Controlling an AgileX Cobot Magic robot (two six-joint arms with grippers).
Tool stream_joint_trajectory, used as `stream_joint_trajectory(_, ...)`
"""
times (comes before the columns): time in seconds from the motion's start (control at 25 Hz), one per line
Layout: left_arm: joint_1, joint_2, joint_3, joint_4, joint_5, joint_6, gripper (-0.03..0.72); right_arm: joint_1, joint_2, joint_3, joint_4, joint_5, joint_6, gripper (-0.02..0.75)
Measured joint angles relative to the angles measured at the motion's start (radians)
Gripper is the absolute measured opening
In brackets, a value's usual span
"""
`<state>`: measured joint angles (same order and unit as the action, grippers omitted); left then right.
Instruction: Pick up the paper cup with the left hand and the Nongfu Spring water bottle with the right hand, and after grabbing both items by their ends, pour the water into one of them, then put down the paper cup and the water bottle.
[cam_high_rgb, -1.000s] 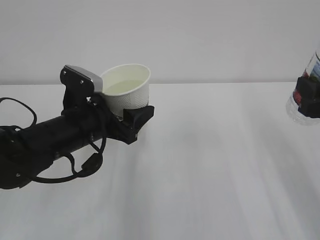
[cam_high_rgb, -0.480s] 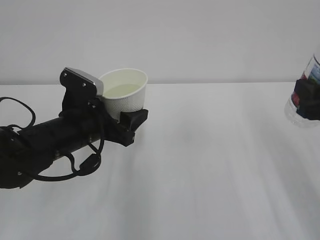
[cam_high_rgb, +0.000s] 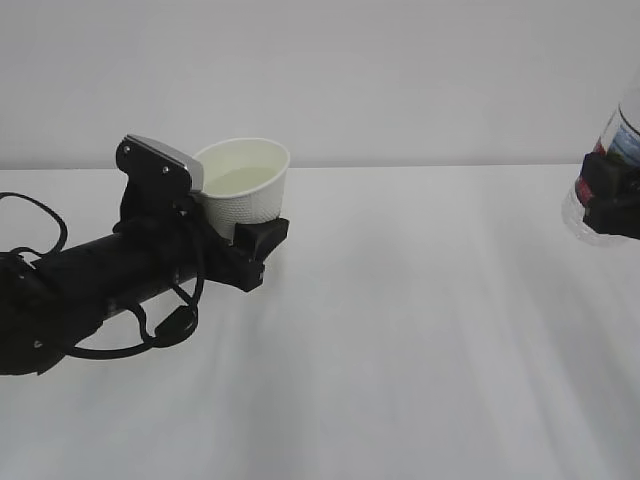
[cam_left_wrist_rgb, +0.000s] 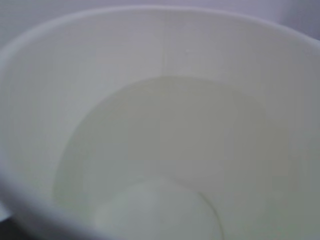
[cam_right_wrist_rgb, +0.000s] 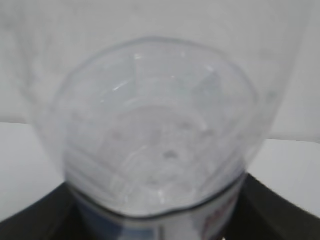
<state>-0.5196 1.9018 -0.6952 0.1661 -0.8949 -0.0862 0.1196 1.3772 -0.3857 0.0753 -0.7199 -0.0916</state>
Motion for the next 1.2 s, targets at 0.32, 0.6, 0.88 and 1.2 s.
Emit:
stream_joint_trajectory(0.32, 0.084, 0.0, 0.0, -0.002, 0.0, 0.002, 0.545, 0.0, 0.0, 0.0, -0.002, 0.0, 0.0, 0.477)
stream_joint_trajectory(0.6, 0.125, 0.0, 0.0, -0.005, 0.0, 0.004, 0.544, 0.0, 0.0, 0.0, -0.004, 0.0, 0.0, 0.477)
stream_joint_trajectory(0.88, 0.168, 0.0, 0.0, -0.034, 0.0, 0.004, 0.544, 0.0, 0.0, 0.0, -0.004, 0.0, 0.0, 0.477)
stream_joint_trajectory(1.2, 0.207, 0.0, 0.0, -0.082, 0.0, 0.004, 0.544, 0.0, 0.0, 0.0, -0.004, 0.0, 0.0, 0.477)
